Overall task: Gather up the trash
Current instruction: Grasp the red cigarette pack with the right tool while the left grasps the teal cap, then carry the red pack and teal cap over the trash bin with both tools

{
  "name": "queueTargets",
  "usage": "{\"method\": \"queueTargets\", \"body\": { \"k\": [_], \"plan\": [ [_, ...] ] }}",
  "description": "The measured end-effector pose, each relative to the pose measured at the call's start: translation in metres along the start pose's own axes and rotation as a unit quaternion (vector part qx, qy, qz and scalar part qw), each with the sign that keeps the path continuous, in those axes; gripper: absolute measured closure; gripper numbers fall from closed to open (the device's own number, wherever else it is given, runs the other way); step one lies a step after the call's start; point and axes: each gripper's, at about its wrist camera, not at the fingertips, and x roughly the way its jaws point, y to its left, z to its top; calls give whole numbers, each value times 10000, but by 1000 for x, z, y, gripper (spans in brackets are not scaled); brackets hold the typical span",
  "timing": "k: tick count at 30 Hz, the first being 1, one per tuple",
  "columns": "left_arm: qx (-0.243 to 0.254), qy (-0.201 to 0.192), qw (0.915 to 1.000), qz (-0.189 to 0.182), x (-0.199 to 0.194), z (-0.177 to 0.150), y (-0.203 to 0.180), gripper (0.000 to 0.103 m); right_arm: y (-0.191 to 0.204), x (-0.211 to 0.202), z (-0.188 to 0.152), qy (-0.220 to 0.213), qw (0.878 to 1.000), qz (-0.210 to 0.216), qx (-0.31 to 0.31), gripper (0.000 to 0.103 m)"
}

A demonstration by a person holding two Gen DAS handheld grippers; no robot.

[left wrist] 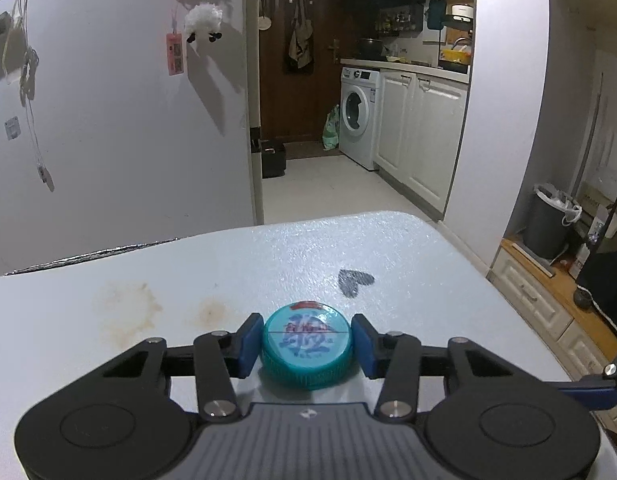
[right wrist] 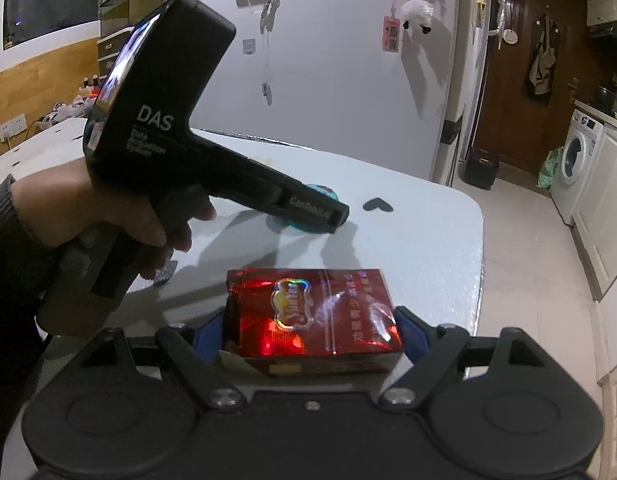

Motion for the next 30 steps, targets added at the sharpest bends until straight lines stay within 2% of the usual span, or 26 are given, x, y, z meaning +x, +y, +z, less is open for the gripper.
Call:
{"method": "queueTargets", "body": {
  "k": [7,16,22,30],
  "plan": [
    [-305,76,9992,245,-28,-18,-8,54,-4,-12,-2,-6,9998,-50,203,17],
    [-811,-100,9948,611,-101,-48,-13,54,0,-56,-18,-145,9994,-86,309,17],
    [-873,-288,9925,804,-157,-67,-28,54,5,-93,-28,-288,9992,-117,253,17],
    [-686,-227,9922,1019,-212,-82,-65,54,6,-150,-43,-525,9979,-208,325,17]
  ]
}}
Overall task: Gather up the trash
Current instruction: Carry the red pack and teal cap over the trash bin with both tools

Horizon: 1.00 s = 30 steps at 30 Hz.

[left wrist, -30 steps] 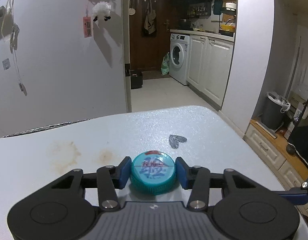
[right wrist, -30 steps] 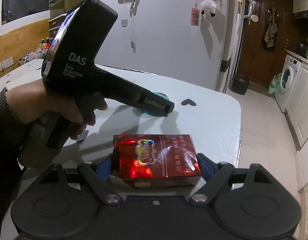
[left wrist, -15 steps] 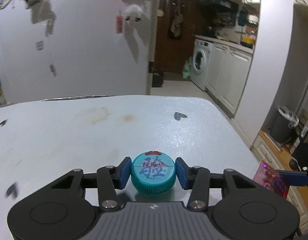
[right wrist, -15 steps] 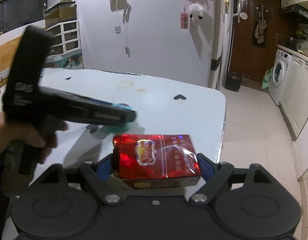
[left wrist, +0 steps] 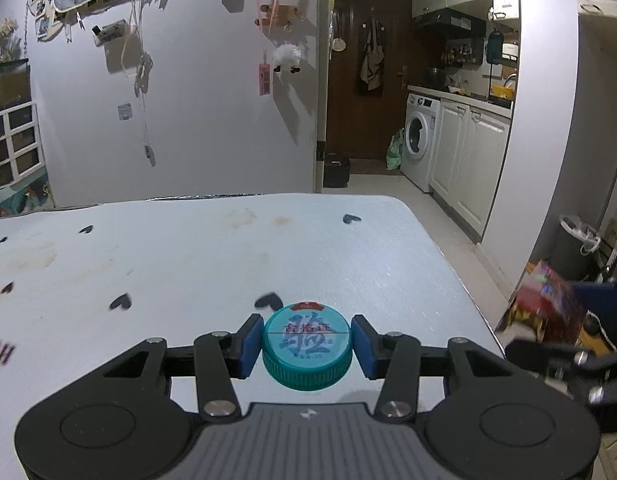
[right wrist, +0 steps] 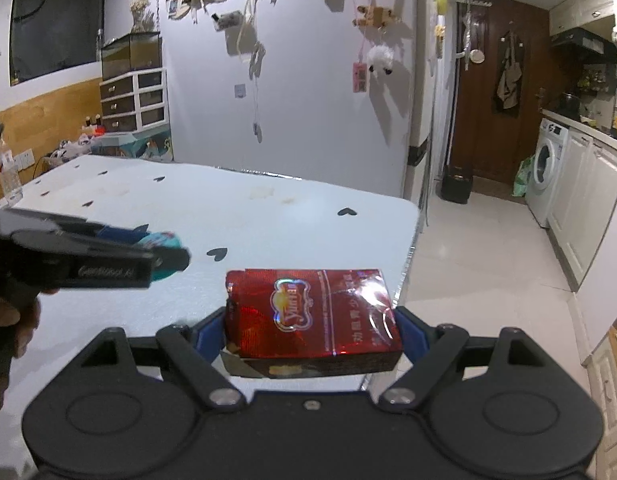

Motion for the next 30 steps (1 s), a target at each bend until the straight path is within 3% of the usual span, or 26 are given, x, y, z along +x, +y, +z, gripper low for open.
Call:
{"method": "queueTargets", "body": {
  "k": [15,30],
  "plan": [
    [2,-145,9999,36,-78,-40,-60,54,-35,-95,-45,-264,9988,-315,275,17],
    [199,-273,9987,-372,-104,-69,-148,54,-92,-165,-100,-338,9952,-737,554,17]
  ]
}}
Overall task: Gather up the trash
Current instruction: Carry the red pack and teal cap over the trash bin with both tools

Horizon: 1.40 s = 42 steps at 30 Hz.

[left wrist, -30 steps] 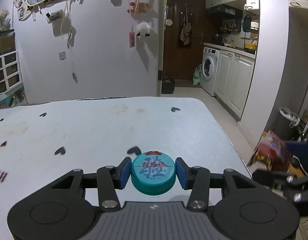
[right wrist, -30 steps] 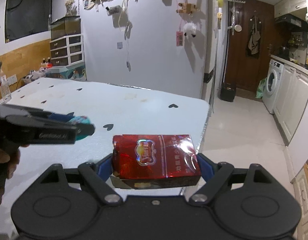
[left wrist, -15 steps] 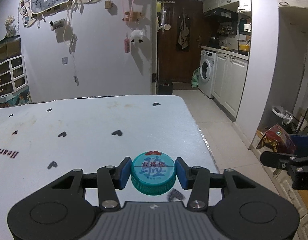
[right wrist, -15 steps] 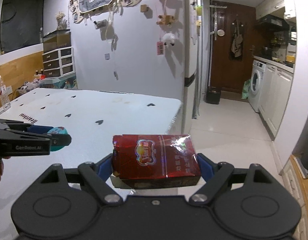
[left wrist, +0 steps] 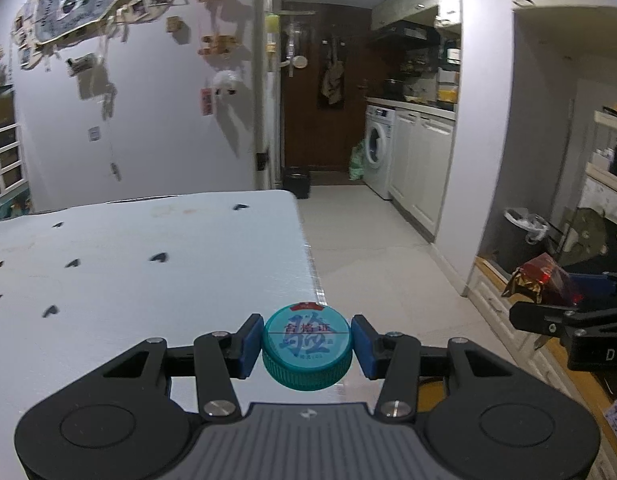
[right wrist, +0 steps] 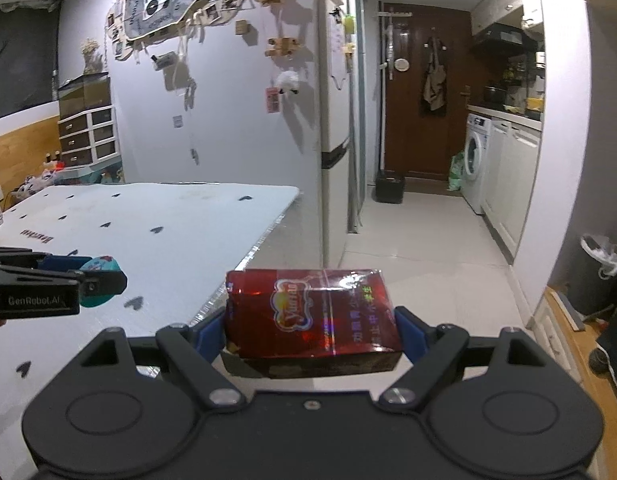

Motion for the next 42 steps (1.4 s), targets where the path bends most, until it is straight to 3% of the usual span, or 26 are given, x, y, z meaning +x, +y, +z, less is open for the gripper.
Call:
{"method": "queueTargets", "body": {
  "k": [10,30,42],
  "plan": [
    [261,287,9984,-415,36,-11,-69,54,-61,1,-33,240,9989,-310,266,17],
    [265,942,9918,-828,135,-30,-145,54,-145,43,-82,630,9961,-393,486,17],
    [102,1728,9800,-976,217,-72,-171,54,-179,98,-126,1562,9872,-249,222,17]
  ]
}}
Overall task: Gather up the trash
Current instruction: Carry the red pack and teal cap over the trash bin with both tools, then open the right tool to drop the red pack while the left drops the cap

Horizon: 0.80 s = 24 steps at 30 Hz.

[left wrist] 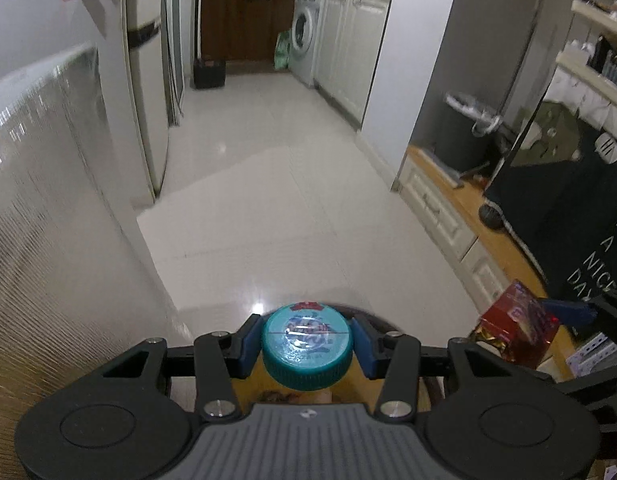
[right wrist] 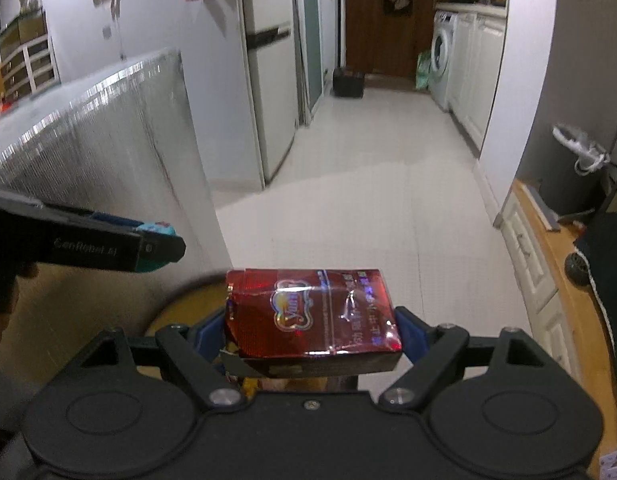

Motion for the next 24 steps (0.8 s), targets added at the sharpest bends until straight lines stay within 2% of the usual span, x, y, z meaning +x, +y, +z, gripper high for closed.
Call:
{"method": "queueTargets", "body": {
  "k": [6,13,24],
  "plan": [
    [-161,475,9987,79,43,-17,14,54,-2,40,-11,555,9982,123,-196,17],
    [-368,906,9952,-2,76,-37,29,54,15,81,-16,1078,9922,326,-544,17],
    [-671,1095,9917,-92,92,-49,55,54,56,131,-28,1802,9752,1068,-719,17]
  ]
}}
